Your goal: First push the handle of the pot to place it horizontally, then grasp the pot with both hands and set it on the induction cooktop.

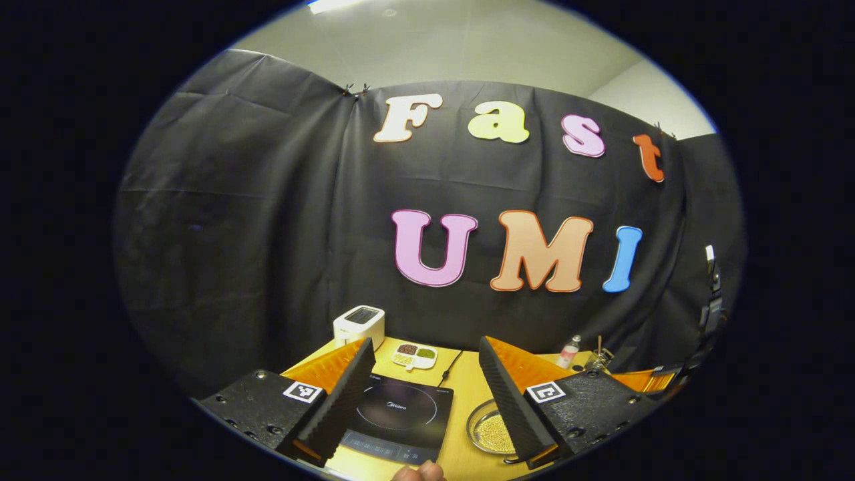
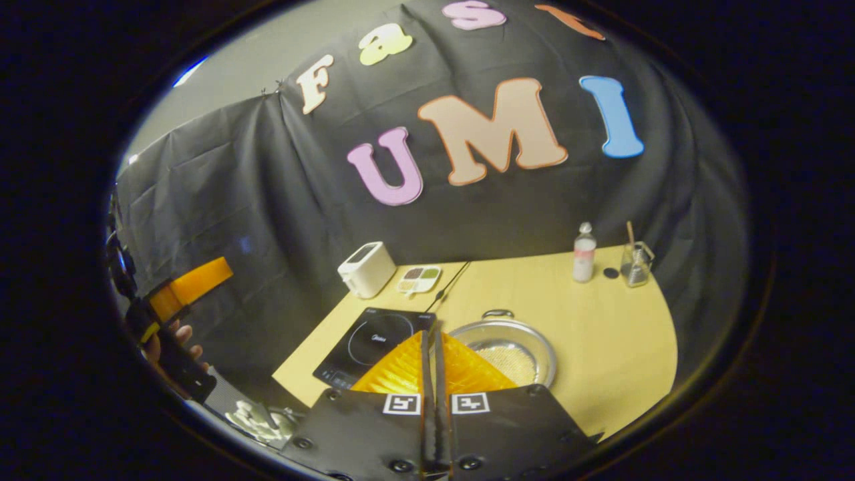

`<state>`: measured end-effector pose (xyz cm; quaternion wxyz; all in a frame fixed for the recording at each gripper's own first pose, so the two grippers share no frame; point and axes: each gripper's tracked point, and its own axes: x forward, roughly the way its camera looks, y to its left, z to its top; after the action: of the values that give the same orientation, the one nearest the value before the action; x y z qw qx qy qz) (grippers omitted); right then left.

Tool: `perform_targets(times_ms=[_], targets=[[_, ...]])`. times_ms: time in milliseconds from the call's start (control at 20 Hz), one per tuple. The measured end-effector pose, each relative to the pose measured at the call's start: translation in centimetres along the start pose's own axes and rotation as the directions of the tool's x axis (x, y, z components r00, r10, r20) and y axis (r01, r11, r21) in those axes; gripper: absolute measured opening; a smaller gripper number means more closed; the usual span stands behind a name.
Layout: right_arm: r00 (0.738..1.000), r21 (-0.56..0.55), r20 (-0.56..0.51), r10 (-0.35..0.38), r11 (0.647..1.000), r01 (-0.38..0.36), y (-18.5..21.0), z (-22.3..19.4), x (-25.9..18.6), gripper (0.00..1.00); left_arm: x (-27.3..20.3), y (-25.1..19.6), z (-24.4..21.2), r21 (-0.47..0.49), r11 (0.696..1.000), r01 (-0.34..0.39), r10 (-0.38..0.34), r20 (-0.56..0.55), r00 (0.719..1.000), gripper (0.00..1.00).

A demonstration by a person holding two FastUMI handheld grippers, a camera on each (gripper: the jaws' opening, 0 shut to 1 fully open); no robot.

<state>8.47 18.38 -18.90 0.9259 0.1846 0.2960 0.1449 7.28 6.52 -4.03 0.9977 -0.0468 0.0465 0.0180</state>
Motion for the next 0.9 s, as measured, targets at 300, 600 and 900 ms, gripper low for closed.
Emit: perform_targets(times_ms=[300,600,900], targets=[[0.982,0.019,-0.114,0.151,0.988,-0.15,0.6,-3.4,3.1,0.03,-0.2,-0.2,-1.4,0.028,0.993,-0.111,0.112,-0.051,0.992,0.92],[0.951,0.138,-0.227,0.209,0.974,-0.181,0.4,-7.5,4.9,0.03,0.3,0.3,-1.6,0.067,0.988,-0.139,0.144,-0.073,0.987,0.92],[0.93,0.252,-0.332,0.155,0.965,-0.071,0.3,-11.3,6.9,0.03,2.7,2.9,-1.2,0.103,0.989,-0.102,0.107,-0.05,0.993,0.95]])
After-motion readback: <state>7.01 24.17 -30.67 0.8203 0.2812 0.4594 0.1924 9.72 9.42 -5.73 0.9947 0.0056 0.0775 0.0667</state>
